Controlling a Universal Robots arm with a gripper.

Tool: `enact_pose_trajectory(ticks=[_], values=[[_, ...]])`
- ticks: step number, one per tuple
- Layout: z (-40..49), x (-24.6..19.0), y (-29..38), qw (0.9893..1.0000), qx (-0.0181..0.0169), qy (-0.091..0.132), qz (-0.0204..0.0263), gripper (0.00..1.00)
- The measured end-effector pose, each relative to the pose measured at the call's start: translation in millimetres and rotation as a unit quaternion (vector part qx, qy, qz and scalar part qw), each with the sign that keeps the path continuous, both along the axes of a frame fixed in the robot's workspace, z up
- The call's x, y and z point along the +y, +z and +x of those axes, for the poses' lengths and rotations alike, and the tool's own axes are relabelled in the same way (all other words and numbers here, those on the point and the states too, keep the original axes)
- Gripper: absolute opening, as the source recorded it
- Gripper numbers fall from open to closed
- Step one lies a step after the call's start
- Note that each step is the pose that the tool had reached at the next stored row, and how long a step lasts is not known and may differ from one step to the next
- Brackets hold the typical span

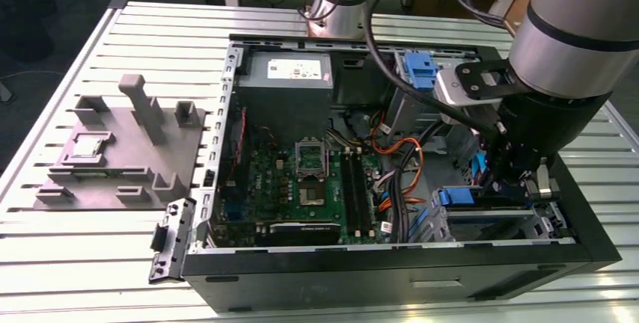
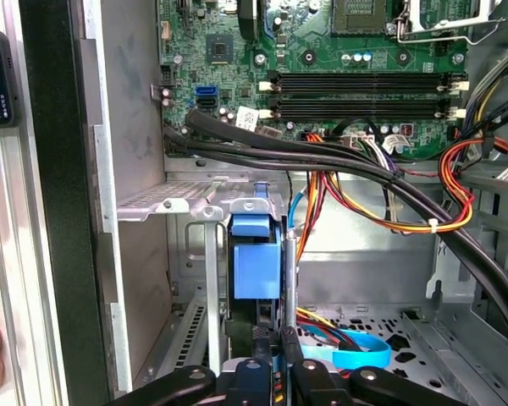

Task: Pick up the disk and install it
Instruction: 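Insert the second disk wire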

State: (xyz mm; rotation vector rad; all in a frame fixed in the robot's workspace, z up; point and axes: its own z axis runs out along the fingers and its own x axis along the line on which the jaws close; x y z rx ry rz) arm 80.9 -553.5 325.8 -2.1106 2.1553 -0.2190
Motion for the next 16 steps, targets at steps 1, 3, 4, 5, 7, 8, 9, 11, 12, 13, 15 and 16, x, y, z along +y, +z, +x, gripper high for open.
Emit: enact_pose_trajectory(ticks=[1, 3, 4, 5, 7, 8, 9, 11, 12, 13, 15, 16], values=[[0.0, 0.0, -0.3, 1.0000, 0.0000, 0.000, 0.0000, 0.16], [0.0, -0.1, -0.7, 1.0000, 0.0000, 0.000, 0.0001, 0.16], [0.0, -0.1, -0.9, 1.0000, 0.0000, 0.000, 0.0003, 0.16], [0.0, 0.0, -1.0, 1.0000, 0.0000, 0.000, 0.0004, 0.16], [0.1, 0.0, -0.6, 1.0000, 0.0000, 0.000, 0.0007, 0.16], [0.1, 0.1, -0.1, 1.0000, -0.0001, 0.000, 0.0017, 0.17], [0.1, 0.1, 2.4, 1.0000, -0.0001, 0.000, 0.0014, 0.17], [0.1, 0.0, 10.7, 1.0000, 0.0001, 0.000, 0.0005, 0.23], [0.0, 0.0, 14.2, 1.0000, 0.0004, 0.000, 0.0007, 0.23], [0.0, 0.0, 17.4, 1.0000, 0.0007, 0.000, 0.0007, 0.23], [0.1, 0.0, 22.2, 1.0000, 0.0015, 0.000, 0.0005, 0.23], [0.1, 0.0, 22.9, 1.0000, 0.0019, 0.000, 0.0005, 0.23]])
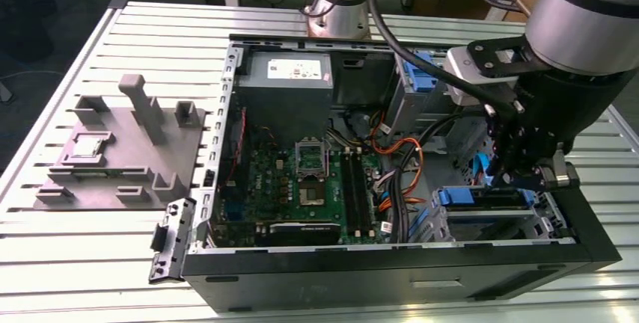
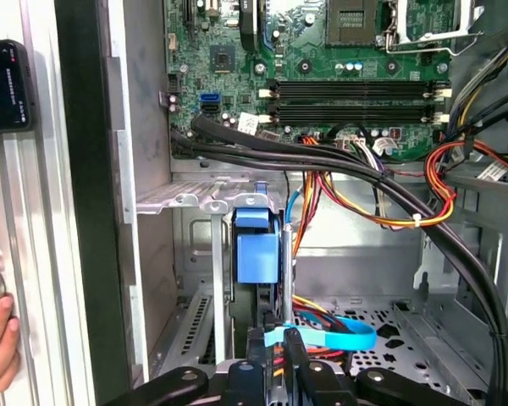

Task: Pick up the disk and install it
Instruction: 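Insert the second disk wire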

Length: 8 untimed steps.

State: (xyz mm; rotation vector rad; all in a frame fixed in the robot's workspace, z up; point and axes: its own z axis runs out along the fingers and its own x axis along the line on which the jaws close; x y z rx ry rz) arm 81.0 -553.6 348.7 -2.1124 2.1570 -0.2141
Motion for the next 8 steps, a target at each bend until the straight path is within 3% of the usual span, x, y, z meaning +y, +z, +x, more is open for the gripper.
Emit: enact_pose_trajectory(ticks=[3, 6, 8], values=[[0.0, 0.0, -0.1, 1.0000, 0.0000, 0.000, 0.0001, 0.22], [0.0, 0.0, 0.0, 1.0000, 0.0001, 0.000, 0.0001, 0.10], [0.0, 0.0, 0.0, 1.0000, 0.0001, 0.000, 0.0001, 0.10]])
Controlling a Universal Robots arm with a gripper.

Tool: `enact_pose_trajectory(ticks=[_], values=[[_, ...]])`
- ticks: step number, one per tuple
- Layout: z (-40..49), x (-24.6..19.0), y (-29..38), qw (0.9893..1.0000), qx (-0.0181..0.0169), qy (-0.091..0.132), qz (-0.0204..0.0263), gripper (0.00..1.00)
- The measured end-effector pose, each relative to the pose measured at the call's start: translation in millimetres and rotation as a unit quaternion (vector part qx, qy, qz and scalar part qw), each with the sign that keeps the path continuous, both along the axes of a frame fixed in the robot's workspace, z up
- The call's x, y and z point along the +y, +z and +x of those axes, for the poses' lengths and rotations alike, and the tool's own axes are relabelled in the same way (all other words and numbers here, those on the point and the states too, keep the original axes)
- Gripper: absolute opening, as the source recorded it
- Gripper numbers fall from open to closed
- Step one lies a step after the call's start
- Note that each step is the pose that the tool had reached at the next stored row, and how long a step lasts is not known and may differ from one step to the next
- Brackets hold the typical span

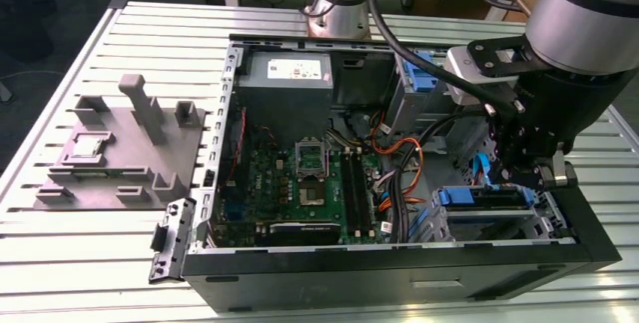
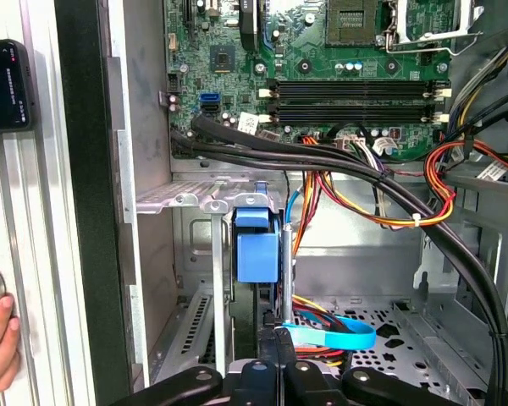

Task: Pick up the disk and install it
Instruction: 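Insert the second disk wire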

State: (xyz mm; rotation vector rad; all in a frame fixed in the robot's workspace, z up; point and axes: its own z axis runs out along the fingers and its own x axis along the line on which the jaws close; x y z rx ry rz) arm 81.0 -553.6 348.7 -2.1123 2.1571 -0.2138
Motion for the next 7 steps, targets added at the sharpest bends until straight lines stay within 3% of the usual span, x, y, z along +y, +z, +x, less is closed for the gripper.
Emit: enact_pose_trajectory(ticks=[7], values=[[0.0, 0.0, 0.0, 1.0000, 0.0005, 0.000, 0.0000, 0.10]])
